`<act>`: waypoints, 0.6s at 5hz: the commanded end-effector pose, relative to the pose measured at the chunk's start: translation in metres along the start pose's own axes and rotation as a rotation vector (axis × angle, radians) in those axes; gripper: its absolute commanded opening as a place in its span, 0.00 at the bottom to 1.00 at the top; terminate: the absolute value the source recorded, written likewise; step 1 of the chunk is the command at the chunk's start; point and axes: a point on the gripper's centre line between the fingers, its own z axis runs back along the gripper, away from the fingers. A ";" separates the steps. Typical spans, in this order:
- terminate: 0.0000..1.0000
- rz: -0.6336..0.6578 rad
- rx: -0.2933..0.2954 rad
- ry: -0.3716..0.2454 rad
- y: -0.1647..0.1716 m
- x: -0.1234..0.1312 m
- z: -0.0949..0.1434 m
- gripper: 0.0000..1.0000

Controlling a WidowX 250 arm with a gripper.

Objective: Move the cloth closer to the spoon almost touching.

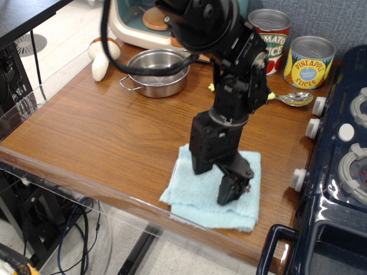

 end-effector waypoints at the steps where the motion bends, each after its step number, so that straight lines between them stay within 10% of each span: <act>1: 0.00 0.066 -0.012 0.055 -0.037 -0.043 0.011 1.00; 3: 0.00 0.072 -0.020 0.093 -0.056 -0.078 0.025 1.00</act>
